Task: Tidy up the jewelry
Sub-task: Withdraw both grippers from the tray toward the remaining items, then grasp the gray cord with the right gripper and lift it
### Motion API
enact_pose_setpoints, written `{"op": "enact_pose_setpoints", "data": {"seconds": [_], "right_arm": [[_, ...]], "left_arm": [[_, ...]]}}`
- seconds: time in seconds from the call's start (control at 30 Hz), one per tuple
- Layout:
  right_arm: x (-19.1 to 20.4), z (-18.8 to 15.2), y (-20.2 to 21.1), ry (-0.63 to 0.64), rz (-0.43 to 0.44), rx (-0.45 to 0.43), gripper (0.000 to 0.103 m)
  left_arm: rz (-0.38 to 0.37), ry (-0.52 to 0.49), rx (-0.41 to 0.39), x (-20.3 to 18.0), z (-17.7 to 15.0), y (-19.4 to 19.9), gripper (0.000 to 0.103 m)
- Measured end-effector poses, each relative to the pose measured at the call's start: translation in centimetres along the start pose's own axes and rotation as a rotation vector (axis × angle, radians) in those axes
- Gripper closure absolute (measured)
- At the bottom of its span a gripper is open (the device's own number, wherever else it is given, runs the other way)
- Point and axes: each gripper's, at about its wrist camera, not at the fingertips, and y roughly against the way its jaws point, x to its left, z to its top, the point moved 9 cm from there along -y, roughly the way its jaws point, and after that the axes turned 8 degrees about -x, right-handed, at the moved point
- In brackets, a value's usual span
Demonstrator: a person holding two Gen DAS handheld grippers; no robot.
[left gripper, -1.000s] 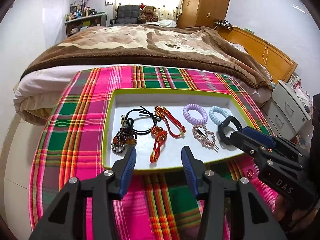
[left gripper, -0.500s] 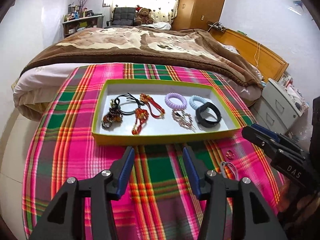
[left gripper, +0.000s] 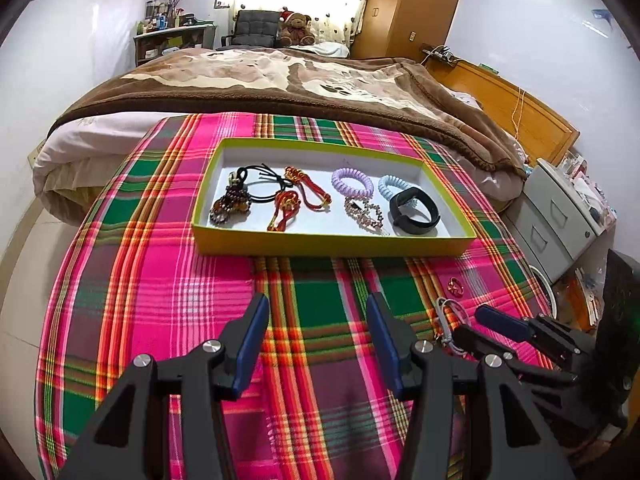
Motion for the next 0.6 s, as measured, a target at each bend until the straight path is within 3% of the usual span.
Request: {"op": "enact_pose_setpoints", "data": {"seconds": [0.37,0.6], "right_arm": [[2.2,-1.4,-1.8,0.087,0.015,0.058,0.062],[1.8,-2.1,-1.9,0.128,-0.050,0.082,0.066]], "left_arm": [[0.000,0.007,0.016,0.3,-1.0,0.1,0.051],[-0.002,-0.002,0.026,-0.1,-1.2,-0.1,0.051]]}}
